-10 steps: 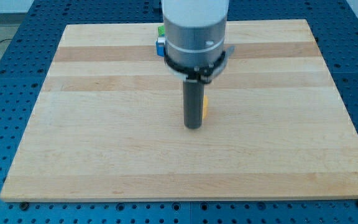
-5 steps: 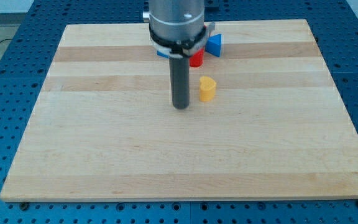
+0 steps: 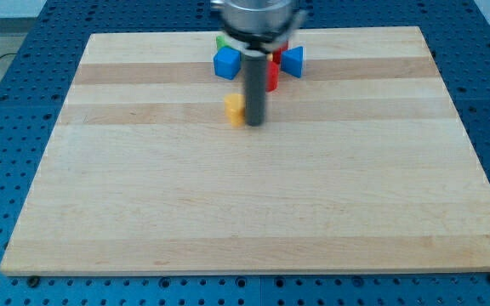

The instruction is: Push yellow heart into group of blocks at center top

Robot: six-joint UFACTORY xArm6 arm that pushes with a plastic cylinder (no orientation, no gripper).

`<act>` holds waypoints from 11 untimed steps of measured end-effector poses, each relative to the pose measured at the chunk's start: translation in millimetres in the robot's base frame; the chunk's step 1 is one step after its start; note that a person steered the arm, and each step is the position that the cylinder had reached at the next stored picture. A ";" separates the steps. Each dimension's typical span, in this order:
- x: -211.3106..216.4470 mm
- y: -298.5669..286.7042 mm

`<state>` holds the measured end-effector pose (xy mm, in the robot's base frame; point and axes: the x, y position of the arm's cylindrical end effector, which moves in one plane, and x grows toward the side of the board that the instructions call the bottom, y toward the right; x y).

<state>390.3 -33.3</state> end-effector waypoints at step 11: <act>-49.7 -69.4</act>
<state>340.6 -102.7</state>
